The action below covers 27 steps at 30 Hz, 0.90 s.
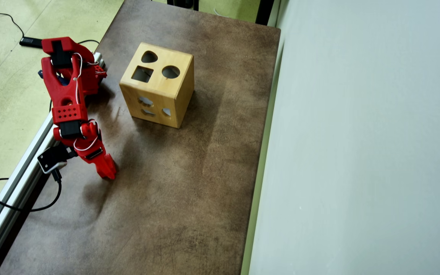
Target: Pick and place the red cube on the square hole
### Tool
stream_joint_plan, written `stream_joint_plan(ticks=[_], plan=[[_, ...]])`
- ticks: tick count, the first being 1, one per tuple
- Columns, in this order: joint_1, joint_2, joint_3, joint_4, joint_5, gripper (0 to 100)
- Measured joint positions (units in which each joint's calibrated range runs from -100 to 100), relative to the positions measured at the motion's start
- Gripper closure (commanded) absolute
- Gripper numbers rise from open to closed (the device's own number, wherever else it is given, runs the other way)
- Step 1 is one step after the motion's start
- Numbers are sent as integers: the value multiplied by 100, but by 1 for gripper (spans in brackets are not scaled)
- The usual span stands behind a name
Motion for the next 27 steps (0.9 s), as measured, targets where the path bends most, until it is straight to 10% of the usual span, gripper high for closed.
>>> stream_joint_plan(ticks=[27], plan=[[0,305,0,-40,0,44]])
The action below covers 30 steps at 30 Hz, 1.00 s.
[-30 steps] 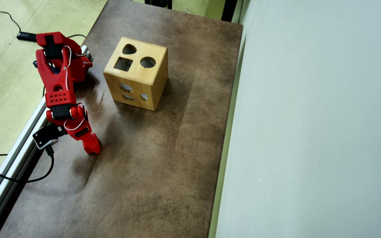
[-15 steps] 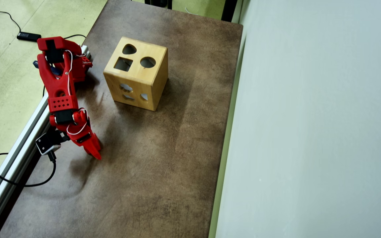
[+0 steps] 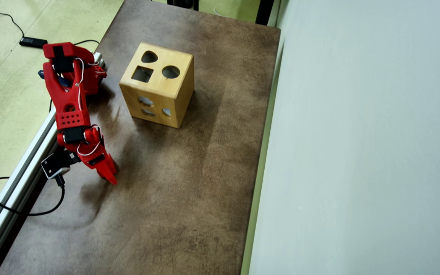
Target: Pick and place the red cube on the square hole
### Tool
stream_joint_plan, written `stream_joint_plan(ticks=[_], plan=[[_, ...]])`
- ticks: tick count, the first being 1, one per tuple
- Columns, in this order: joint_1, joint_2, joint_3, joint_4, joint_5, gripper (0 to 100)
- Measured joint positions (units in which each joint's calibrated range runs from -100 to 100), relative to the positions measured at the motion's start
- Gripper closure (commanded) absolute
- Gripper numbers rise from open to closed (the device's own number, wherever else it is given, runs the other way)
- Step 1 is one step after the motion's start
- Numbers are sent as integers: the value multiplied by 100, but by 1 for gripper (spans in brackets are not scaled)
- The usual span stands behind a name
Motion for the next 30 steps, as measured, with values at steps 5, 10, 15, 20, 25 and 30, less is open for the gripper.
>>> stream_joint_plan(ticks=[5,10,15,20,25,30], plan=[[7,0,0,0,-225,44],[7,0,0,0,-444,44],[0,0,0,0,-459,44],[0,0,0,0,-454,44],[0,-34,0,0,-454,45],[0,-195,0,0,-479,55]])
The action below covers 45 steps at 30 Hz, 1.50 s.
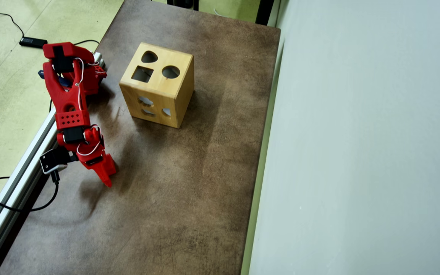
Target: Pick and place the red cube on the square hole
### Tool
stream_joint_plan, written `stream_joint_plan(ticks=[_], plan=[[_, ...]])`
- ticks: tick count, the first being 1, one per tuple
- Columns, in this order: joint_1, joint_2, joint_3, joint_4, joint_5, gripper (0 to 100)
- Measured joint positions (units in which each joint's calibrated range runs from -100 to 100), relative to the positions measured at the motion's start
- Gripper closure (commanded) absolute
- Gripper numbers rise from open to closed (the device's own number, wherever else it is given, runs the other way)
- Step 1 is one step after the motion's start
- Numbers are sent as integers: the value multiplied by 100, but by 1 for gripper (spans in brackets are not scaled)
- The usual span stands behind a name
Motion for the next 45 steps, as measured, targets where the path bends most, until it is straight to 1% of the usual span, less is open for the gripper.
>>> stream_joint_plan(ticks=[6,21,30,41,45], plan=[[0,0,0,0,-5,65],[0,0,0,0,-5,77],[0,0,0,0,-5,88],[0,0,0,0,-5,89],[7,-373,0,8,10,89]])
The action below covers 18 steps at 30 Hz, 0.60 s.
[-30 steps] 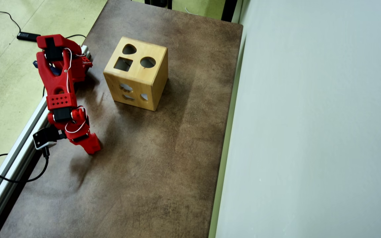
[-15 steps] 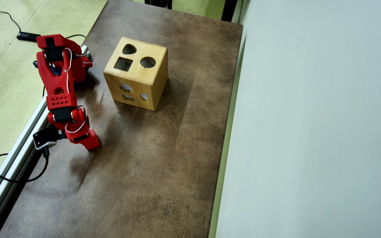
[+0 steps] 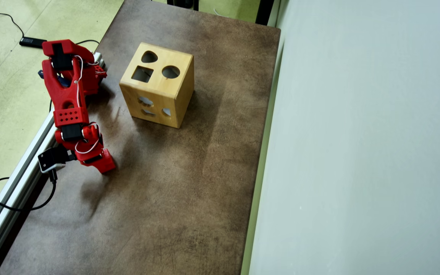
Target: Pick and place the red cube on the square hole
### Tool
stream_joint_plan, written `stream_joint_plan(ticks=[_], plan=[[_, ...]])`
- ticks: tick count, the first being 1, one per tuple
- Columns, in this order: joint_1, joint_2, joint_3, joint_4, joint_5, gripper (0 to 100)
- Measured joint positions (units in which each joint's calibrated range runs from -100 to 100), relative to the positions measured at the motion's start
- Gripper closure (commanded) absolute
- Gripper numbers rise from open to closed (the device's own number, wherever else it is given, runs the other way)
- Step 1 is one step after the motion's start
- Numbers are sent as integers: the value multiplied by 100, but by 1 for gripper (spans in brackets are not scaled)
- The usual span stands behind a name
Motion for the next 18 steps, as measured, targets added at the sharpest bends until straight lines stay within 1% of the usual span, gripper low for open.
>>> stream_joint_plan(ticks=[6,14,18], plan=[[-57,-1212,0,73,5,89],[-747,-3288,0,81,5,89],[-1258,-4322,0,89,5,89]])
